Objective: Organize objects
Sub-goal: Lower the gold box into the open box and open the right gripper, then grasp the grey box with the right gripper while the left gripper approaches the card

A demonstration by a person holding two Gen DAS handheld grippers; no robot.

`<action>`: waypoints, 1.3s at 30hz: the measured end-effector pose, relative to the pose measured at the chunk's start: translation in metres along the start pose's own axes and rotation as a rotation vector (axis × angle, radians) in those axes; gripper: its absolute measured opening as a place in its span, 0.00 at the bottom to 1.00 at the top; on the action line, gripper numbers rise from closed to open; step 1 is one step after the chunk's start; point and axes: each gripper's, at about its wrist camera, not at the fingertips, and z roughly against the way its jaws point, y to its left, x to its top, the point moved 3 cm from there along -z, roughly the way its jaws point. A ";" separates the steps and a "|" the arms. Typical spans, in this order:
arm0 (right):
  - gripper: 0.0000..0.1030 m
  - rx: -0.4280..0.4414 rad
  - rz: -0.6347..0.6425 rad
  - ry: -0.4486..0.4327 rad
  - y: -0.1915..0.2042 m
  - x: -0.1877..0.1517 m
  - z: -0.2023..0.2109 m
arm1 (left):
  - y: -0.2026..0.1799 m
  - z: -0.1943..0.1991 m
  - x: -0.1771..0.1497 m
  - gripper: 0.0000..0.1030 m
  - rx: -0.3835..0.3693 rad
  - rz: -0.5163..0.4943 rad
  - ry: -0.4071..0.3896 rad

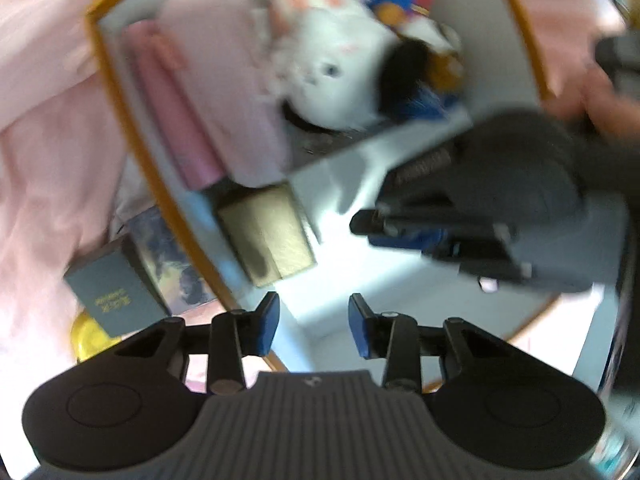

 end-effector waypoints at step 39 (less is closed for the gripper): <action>0.33 -0.006 -0.696 -0.052 0.050 -0.060 0.021 | 0.018 0.000 0.025 0.11 0.241 0.194 0.095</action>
